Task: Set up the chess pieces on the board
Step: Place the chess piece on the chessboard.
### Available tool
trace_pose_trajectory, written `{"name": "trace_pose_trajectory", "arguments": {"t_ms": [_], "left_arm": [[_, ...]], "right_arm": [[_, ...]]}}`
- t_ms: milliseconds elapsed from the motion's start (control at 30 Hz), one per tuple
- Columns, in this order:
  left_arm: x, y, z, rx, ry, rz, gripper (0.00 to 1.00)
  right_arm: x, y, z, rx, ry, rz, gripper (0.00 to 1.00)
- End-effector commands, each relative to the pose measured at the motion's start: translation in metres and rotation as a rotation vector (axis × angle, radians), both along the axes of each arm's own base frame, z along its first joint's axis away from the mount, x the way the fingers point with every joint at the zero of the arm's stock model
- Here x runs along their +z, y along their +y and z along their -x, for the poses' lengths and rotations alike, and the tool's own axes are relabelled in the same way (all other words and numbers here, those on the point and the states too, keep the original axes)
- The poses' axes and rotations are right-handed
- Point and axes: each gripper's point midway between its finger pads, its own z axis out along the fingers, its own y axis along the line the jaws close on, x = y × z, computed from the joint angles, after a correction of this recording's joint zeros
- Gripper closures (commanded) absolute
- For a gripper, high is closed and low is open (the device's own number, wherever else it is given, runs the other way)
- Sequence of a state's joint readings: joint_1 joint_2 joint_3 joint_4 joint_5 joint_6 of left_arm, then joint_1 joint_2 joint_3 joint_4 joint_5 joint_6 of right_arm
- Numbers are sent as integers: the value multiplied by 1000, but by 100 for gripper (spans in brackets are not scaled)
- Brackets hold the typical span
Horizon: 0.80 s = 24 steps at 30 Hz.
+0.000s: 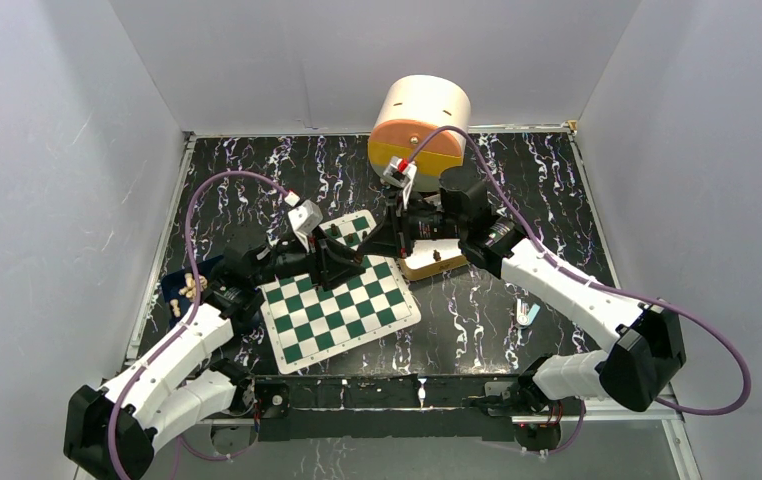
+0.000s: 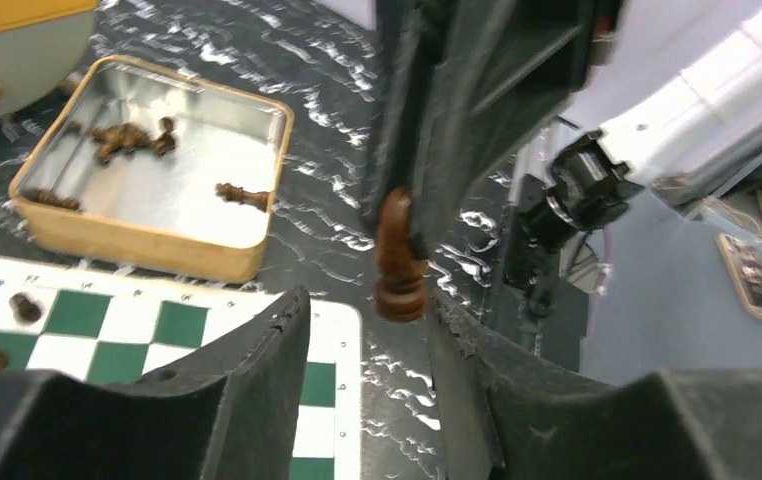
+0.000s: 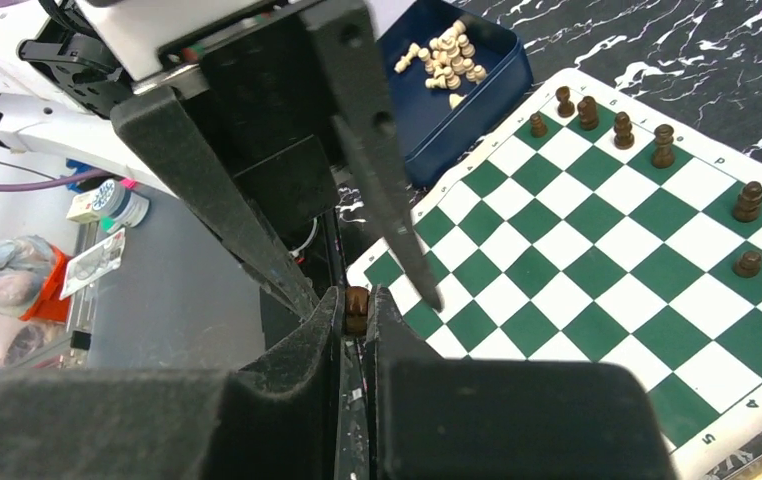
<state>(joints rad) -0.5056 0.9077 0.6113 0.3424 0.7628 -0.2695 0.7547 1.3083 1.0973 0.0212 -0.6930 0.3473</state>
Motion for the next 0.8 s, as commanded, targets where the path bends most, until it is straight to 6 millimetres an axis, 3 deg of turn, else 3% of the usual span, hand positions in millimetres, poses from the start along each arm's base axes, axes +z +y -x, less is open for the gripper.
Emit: {"name": "trace_pose_trajectory", "arguments": {"t_ms": [0,100,267,333,367,500,767], "left_arm": [[-9,16,-18,136,-21,-88,50],[-23,29,-26,226,-3,-161,44],[-27,48,-30,336,-17,-196,37],[-33,61,-33,401,-20,-236,13],[-35,67,-35,435,-18,-260,11],[-30,92,-39,554,-37,-322,10],[-9,121,-27,661,-125,-307,9]], "right_arm": [[27,-2,-11,-50,-114,-61,92],[23,-6,-29,-151,-156,-37,91],[12,-9,-65,-306,-233,10,91],[3,-10,-82,-378,-263,30,91],[0,-11,-92,-418,-274,36,91],[-23,-6,-128,-525,-291,105,91],[-77,30,-182,-584,-297,207,90]]}}
